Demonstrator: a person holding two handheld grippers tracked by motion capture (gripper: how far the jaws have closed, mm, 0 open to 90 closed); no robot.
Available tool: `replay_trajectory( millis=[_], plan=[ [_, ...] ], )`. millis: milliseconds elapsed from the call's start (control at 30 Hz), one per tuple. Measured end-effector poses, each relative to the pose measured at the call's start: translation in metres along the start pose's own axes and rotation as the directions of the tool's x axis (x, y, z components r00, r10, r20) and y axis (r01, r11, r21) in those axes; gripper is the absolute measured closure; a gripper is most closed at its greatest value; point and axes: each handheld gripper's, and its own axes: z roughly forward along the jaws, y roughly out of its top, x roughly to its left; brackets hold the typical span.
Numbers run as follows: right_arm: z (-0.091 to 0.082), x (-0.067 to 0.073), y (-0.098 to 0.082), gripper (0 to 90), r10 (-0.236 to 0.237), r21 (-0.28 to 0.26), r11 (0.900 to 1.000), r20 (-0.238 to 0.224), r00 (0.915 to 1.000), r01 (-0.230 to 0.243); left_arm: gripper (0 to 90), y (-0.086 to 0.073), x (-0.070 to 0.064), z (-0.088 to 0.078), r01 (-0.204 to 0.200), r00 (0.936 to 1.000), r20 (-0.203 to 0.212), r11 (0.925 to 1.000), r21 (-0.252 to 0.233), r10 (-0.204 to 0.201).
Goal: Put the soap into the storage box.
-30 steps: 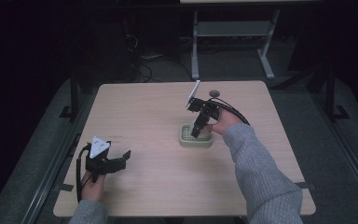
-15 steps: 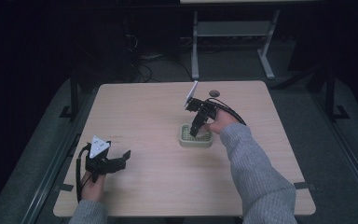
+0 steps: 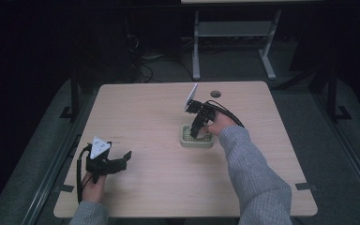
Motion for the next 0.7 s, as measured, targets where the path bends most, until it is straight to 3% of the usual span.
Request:
replay_trajectory(
  millis=[700],
  plan=[
    [0.015, -0.002, 0.003, 23.0, 0.009, 0.022, 1.0, 0.017, 0.9998, -0.009, 14.8, 0.0, 0.0, 0.0, 0.0, 1.0, 0.0, 1.0, -0.001, 0.0]
  ],
)
